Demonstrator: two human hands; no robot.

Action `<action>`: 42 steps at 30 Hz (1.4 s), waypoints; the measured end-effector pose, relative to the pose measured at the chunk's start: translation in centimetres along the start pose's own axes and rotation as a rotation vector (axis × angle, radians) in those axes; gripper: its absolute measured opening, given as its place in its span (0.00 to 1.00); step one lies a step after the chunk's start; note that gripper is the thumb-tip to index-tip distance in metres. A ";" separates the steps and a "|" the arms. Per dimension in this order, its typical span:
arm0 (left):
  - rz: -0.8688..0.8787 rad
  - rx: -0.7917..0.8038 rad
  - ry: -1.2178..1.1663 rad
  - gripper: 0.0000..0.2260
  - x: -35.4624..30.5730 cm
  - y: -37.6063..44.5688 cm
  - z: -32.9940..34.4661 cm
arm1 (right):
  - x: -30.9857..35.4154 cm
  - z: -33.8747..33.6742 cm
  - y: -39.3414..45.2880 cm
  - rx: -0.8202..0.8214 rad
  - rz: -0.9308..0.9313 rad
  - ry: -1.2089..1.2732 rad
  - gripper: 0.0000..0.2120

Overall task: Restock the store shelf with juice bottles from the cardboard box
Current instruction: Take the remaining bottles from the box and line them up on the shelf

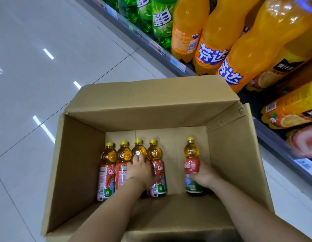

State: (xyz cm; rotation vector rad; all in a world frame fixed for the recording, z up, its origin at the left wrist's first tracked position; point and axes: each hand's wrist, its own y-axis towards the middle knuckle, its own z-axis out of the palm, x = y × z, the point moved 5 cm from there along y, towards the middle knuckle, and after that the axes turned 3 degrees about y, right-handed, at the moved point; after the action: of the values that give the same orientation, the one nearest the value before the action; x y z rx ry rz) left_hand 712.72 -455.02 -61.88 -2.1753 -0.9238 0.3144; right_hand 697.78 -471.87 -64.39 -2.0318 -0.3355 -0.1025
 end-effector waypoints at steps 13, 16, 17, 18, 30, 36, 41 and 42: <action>-0.229 0.051 -0.562 0.32 -3.4 2.3 2.0 | 4.1 3.7 2.2 0.038 -0.070 0.029 0.31; -0.232 0.049 -0.610 0.33 -3.6 2.4 2.5 | 4.1 4.8 2.9 -0.001 -0.069 0.038 0.34; -0.233 0.039 -0.610 0.33 -3.6 2.4 2.5 | 4.1 4.8 2.9 -0.008 -0.072 0.042 0.34; -0.234 0.034 -0.606 0.33 -3.7 2.3 2.5 | 4.1 4.8 2.9 -0.009 -0.068 0.043 0.33; -0.138 0.001 -0.598 0.30 -3.1 1.4 0.6 | 3.0 -1.0 -0.8 -0.150 -0.114 0.009 0.30; -0.046 -0.259 -0.608 0.25 -2.0 -3.8 -6.9 | 4.0 -5.0 -7.7 -0.280 -0.236 0.070 0.28; 0.058 -0.490 -0.696 0.25 -1.7 -10.5 -14.0 | 4.3 -8.6 -15.7 -0.416 -0.389 0.148 0.30; 0.090 -0.541 -0.711 0.26 -1.8 -12.1 -15.4 | 4.3 -9.4 -17.5 -0.446 -0.421 0.165 0.30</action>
State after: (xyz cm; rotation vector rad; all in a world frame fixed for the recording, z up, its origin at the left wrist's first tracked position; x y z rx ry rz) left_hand 712.47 -458.92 -42.63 -2.6495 -1.4186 1.0286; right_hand 697.69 -471.81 -44.09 -2.3385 -0.6787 -0.6510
